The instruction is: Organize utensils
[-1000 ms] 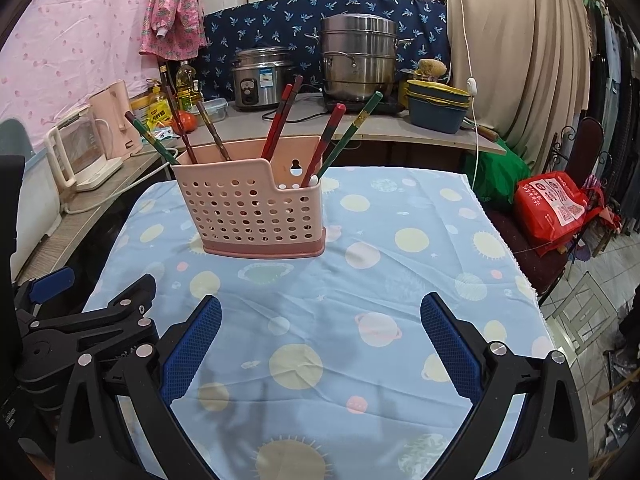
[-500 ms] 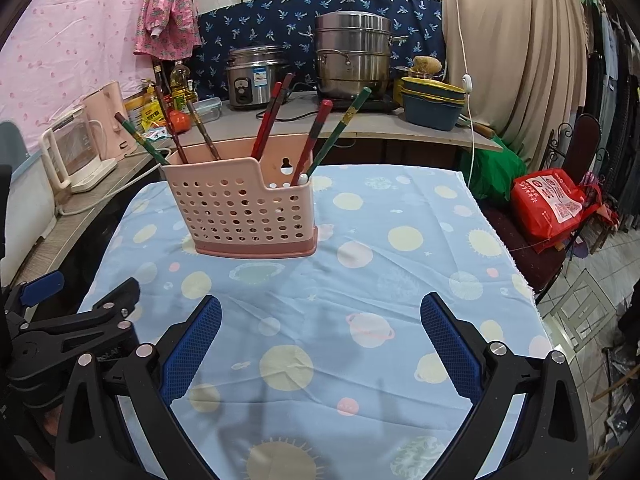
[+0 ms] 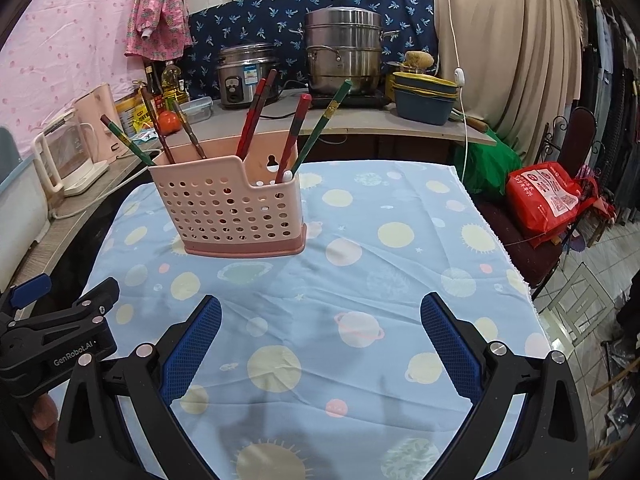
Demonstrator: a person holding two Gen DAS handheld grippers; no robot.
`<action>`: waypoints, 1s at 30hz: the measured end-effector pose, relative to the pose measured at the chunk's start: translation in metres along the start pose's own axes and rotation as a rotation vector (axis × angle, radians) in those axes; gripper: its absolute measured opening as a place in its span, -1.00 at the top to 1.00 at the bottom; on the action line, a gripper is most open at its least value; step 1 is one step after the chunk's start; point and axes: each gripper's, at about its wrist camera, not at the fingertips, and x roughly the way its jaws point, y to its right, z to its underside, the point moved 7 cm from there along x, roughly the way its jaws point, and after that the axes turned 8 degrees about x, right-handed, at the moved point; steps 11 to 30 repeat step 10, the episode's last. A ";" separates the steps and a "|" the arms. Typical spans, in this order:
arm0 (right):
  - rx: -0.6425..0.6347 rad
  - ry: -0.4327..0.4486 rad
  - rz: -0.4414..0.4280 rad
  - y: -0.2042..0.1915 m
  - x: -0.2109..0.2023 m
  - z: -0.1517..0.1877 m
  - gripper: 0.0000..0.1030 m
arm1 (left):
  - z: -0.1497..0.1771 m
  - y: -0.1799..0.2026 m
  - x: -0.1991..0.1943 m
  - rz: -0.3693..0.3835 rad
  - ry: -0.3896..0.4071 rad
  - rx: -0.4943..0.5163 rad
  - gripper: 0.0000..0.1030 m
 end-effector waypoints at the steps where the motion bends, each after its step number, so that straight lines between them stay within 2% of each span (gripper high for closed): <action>1: -0.001 -0.001 -0.001 0.000 0.000 0.000 -0.87 | 0.000 0.000 0.000 -0.001 0.000 0.001 -0.86; 30: -0.003 -0.009 0.007 0.000 0.006 0.003 -0.87 | -0.001 0.001 0.001 -0.003 0.006 0.007 -0.86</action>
